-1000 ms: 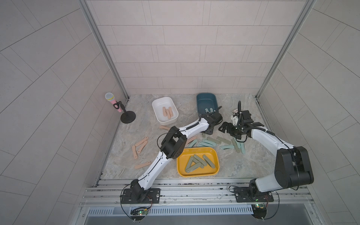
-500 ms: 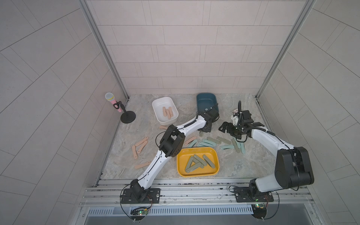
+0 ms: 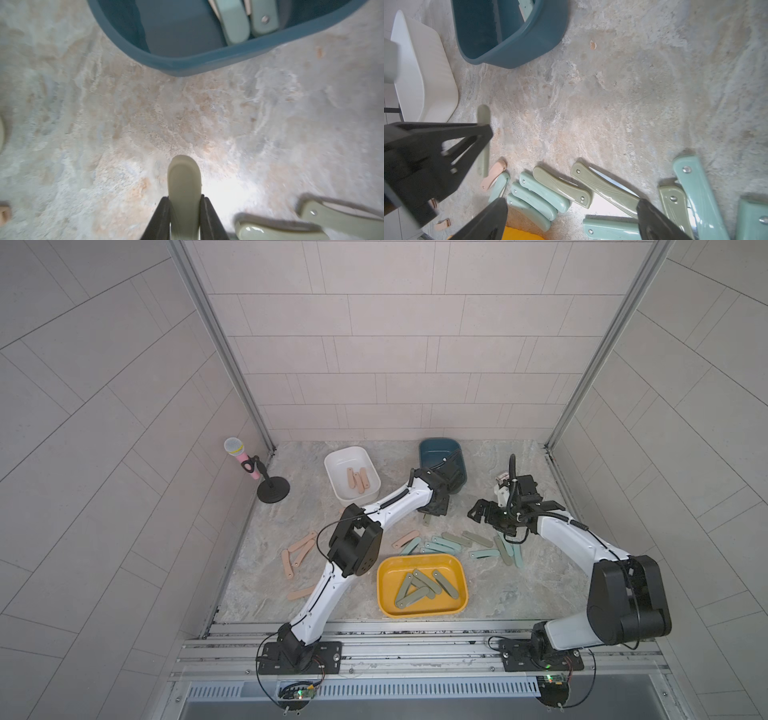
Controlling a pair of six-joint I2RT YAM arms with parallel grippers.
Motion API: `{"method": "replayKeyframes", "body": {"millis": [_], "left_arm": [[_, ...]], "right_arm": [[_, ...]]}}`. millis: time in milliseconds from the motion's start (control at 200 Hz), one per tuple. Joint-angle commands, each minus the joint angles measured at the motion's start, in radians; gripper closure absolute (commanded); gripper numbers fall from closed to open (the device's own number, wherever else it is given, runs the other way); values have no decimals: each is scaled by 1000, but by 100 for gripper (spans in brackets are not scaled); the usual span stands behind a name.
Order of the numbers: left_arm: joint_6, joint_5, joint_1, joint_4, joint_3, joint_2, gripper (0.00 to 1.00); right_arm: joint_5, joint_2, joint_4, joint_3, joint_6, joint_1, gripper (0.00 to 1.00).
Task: Place the fruit knives into the storage box by color
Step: Pick up the fruit knife from the center of the board, then place the fruit knife in the storage box.
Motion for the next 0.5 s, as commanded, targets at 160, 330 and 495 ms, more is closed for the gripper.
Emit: {"method": "replayKeyframes", "body": {"millis": [160,330,495], "left_arm": [[119,-3,-114,9,-348,-386,86],[168,-12,-220,9,-610,-610,87],[197,-10,-319,41,-844,-754,87]], "right_arm": [[48,-67,-28,-1,-1,-1,0],[70,-128,-34,-45,-4,0,0],[97,-173,-42,-95,-17,2,0]]}}
